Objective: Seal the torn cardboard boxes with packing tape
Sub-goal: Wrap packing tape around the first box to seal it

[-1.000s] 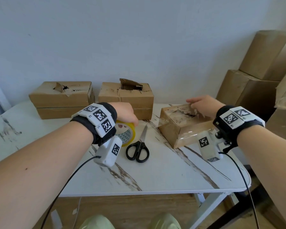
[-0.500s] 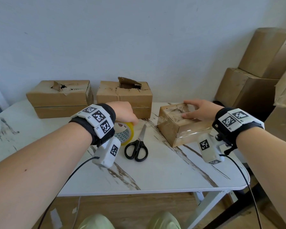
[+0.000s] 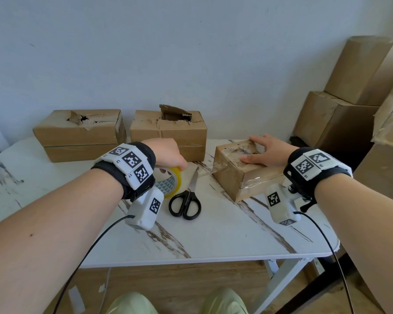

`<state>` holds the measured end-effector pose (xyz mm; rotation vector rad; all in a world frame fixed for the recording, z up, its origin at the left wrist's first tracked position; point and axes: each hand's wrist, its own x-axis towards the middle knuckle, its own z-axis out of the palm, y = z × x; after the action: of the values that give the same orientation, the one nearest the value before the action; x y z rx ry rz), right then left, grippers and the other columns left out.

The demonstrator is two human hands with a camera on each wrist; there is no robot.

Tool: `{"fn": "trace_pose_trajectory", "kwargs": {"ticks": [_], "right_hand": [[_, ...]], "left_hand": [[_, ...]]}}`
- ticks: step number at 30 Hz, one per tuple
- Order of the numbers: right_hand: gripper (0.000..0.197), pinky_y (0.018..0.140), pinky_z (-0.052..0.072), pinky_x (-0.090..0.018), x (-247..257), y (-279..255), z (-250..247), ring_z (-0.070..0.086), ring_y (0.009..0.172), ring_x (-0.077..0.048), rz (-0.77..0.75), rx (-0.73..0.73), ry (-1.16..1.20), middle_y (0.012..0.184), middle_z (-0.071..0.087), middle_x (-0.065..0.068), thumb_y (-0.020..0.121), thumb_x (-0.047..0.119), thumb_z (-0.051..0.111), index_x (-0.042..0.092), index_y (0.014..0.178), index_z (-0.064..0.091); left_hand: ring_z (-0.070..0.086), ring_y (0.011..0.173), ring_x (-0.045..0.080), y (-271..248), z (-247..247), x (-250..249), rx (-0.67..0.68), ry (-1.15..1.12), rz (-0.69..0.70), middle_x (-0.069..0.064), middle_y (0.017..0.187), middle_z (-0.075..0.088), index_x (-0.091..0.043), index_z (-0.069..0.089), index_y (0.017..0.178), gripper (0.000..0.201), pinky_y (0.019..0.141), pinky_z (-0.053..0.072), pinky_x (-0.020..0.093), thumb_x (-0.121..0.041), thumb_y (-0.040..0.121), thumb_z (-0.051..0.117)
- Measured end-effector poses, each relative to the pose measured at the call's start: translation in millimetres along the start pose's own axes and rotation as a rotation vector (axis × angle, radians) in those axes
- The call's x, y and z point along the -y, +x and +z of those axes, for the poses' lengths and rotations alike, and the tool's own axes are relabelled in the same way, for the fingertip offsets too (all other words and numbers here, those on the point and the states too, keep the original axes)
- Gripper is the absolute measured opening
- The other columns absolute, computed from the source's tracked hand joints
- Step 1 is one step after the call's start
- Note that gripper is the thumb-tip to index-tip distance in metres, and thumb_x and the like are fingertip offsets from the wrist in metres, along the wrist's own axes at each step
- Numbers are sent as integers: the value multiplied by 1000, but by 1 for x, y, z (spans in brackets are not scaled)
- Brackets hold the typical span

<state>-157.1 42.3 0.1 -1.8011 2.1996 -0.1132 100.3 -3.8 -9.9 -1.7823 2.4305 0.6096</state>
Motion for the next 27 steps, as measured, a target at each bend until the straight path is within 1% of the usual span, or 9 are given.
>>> {"fn": "trace_pose_trajectory", "kwargs": {"ticks": [3, 6, 8, 11, 15, 18, 20, 24, 27], "right_hand": [[82, 112, 29, -45, 3, -4, 5, 30, 139, -27, 2, -91, 68, 153, 29, -7, 78, 60, 61, 31, 147, 28], [58, 96, 43, -31, 14, -12, 8, 49, 124, -21, -42, -259, 285, 139, 50, -2, 85, 43, 65, 26, 137, 48], [33, 76, 47, -23, 31, -18, 8, 59, 97, -15, -94, -355, 356, 122, 60, 0, 89, 32, 62, 22, 121, 61], [12, 70, 54, -27, 59, -24, 3, 59, 76, -12, -195, -426, 415, 88, 66, 1, 91, 18, 58, 15, 93, 69], [10, 59, 55, -21, 95, -35, 6, 60, 53, -8, -241, -85, 426, 70, 69, -4, 88, 11, 61, 5, 84, 67], [14, 64, 57, -24, 115, -43, 20, 63, 55, -14, -210, 250, 306, 79, 72, -13, 85, 8, 65, -4, 91, 68], [18, 65, 59, -24, 121, -44, 36, 68, 57, -14, -164, 373, 215, 87, 74, -15, 85, 9, 66, -5, 96, 69], [29, 88, 54, -43, 129, -40, 61, 68, 96, -31, -140, 330, 107, 108, 67, -23, 86, 8, 63, -6, 111, 65], [27, 88, 54, -43, 130, -41, 64, 70, 72, -30, -102, 295, 168, 97, 69, -24, 86, 15, 66, -2, 106, 68]], "left_hand": [[40, 43, 15, -2, 0, 6, -40, -30, -19, -1, 51, 46, -15, 43, 51, 37, 51, 30, 23, -33, 78, 60], [45, 45, 15, -4, -1, 11, -66, -59, -20, -1, 50, 52, -16, 47, 49, 41, 53, 34, 24, -37, 80, 61], [46, 49, 17, -6, -1, 12, -79, -74, -7, -1, 51, 53, -16, 49, 48, 42, 56, 37, 26, -40, 80, 62], [51, 58, 20, -11, -1, 14, -111, -83, 11, 2, 58, 56, -12, 62, 62, 36, 60, 40, 28, -44, 80, 64], [56, 70, 23, -18, -2, 20, -228, -100, 35, 8, 74, 60, -6, 70, 79, 42, 64, 43, 32, -48, 79, 65], [57, 69, 22, -21, 0, 24, -315, -112, 37, 10, 82, 66, -5, 72, 85, 44, 62, 44, 30, -48, 79, 65], [57, 69, 22, -22, 2, 26, -337, -142, 46, 12, 88, 69, -4, 72, 82, 42, 60, 43, 29, -45, 81, 64], [64, 86, 24, -23, 4, 28, -348, -185, 61, 11, 98, 70, -4, 72, 85, 40, 66, 46, 30, -42, 85, 60], [64, 88, 25, -23, 5, 27, -340, -204, 74, 10, 93, 69, -7, 71, 83, 34, 62, 42, 28, -39, 87, 60]]}}
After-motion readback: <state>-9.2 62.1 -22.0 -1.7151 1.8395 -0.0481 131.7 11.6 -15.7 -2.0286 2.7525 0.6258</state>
